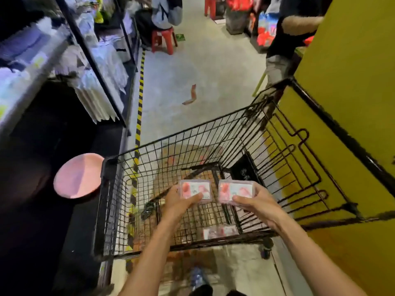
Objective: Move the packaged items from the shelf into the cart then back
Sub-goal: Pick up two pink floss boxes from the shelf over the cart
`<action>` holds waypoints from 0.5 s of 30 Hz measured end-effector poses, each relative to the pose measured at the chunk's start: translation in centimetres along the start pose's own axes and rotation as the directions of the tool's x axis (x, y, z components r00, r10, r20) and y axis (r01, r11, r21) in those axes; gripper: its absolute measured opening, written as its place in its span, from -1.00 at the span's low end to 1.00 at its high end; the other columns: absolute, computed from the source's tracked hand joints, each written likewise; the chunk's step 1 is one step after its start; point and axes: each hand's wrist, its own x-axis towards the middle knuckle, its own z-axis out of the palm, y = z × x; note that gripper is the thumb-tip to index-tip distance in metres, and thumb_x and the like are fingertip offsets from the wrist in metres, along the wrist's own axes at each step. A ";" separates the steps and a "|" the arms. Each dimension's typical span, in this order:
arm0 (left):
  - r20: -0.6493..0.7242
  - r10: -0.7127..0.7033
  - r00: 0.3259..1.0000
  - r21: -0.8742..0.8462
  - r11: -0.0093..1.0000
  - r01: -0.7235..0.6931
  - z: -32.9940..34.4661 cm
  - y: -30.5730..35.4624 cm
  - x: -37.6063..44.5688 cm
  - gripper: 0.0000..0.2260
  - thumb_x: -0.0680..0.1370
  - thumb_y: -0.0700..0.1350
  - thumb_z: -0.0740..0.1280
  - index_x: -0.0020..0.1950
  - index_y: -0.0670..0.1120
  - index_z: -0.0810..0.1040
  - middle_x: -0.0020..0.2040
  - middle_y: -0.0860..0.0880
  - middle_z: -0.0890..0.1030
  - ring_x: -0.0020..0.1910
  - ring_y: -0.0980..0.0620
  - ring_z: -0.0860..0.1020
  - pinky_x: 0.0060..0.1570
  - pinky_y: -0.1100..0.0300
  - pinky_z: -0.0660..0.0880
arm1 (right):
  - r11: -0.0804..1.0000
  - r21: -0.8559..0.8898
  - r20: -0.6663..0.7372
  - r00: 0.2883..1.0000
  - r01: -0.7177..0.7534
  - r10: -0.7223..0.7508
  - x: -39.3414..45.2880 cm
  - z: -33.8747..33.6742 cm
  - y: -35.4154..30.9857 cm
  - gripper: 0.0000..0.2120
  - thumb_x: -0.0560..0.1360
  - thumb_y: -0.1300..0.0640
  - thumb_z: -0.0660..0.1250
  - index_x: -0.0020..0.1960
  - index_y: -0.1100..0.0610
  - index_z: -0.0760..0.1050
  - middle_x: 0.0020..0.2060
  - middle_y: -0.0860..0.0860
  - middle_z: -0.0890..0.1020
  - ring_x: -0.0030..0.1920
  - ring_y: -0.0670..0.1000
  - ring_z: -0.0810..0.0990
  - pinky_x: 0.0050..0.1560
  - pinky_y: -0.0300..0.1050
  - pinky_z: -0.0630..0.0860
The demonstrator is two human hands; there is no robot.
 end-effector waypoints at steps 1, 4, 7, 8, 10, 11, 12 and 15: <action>0.000 -0.018 1.000 0.022 1.000 0.018 0.6 -0.5 1.4 -0.55 0.34 -0.28 0.51 0.13 -0.01 0.43 0.14 -0.03 0.53 0.09 -0.04 0.55 0.02 0.10 0.57 | 1.000 -0.021 0.000 1.000 -0.009 0.009 1.4 -0.4 0.1 -0.50 0.33 0.44 0.47 0.20 0.18 0.45 0.06 0.13 0.62 0.08 0.09 0.62 -0.04 -0.07 0.63; 0.009 -0.084 0.996 0.125 0.989 0.083 2.2 -2.2 5.0 -0.54 0.36 -0.27 0.51 0.17 -0.06 0.41 0.05 0.00 0.54 0.00 0.02 0.54 -0.14 0.22 0.55 | 0.994 -0.089 0.002 0.997 -0.070 0.071 5.7 -1.3 0.9 -0.54 0.33 0.43 0.47 0.16 0.15 0.45 0.06 0.11 0.59 0.07 0.05 0.60 -0.06 -0.10 0.64; 0.015 -0.170 0.985 0.179 0.970 0.164 3.1 -5.1 8.8 -0.60 0.36 -0.30 0.49 0.10 -0.05 0.47 0.07 -0.05 0.59 0.07 -0.04 0.57 0.01 0.10 0.58 | 0.982 -0.136 0.020 0.991 -0.129 0.133 10.5 -2.0 2.9 -0.50 0.33 0.44 0.46 0.20 0.18 0.41 0.11 0.15 0.58 0.06 0.06 0.61 -0.09 -0.11 0.64; 0.013 -0.199 0.980 0.181 0.964 0.194 3.4 -6.2 9.9 -0.58 0.35 -0.29 0.50 0.13 -0.05 0.47 0.09 -0.07 0.59 0.09 -0.06 0.57 0.07 0.04 0.57 | 0.974 -0.163 0.009 0.987 -0.158 0.162 11.9 -2.1 3.7 -0.49 0.34 0.45 0.46 0.21 0.18 0.40 0.12 0.16 0.57 0.08 0.08 0.61 -0.08 -0.08 0.64; -0.005 -0.285 0.959 0.180 0.943 0.281 3.6 -8.2 11.7 -0.43 0.31 -0.27 0.52 0.26 -0.10 0.42 0.16 -0.10 0.58 0.14 -0.08 0.56 0.14 -0.07 0.54 | 0.951 -0.223 -0.016 0.976 -0.214 0.216 14.7 -2.3 5.6 -0.51 0.35 0.45 0.45 0.19 0.16 0.38 0.13 0.18 0.56 0.11 0.13 0.59 -0.01 0.03 0.63; -0.019 -0.323 0.946 0.176 0.930 0.322 3.6 -9.2 12.5 -0.38 0.31 -0.27 0.53 0.30 -0.11 0.38 0.18 -0.10 0.56 0.15 -0.09 0.55 0.15 -0.08 0.53 | 0.937 -0.262 -0.024 0.972 -0.230 0.232 16.0 -2.3 6.7 -0.52 0.35 0.44 0.45 0.15 0.12 0.39 0.13 0.18 0.55 0.12 0.15 0.59 0.01 0.09 0.62; -0.030 -0.348 0.937 0.170 0.922 0.348 3.6 -10.4 13.5 -0.37 0.31 -0.27 0.53 0.31 -0.10 0.36 0.20 -0.10 0.54 0.15 -0.09 0.55 0.13 -0.06 0.55 | 0.917 -0.314 -0.033 0.968 -0.247 0.249 17.1 -2.3 7.7 -0.53 0.33 0.43 0.47 0.10 0.08 0.39 0.13 0.19 0.55 0.12 0.17 0.58 0.02 0.13 0.61; -0.006 -0.364 0.931 0.194 0.913 0.358 3.9 -12.8 15.2 -0.60 0.40 -0.32 0.46 0.14 -0.08 0.41 0.11 -0.07 0.56 0.03 0.01 0.57 -0.15 0.20 0.60 | 0.865 -0.426 -0.034 0.960 -0.266 0.279 20.1 -2.5 11.4 -0.49 0.29 0.39 0.52 0.11 0.10 0.39 0.11 0.20 0.55 0.08 0.16 0.58 -0.02 0.11 0.62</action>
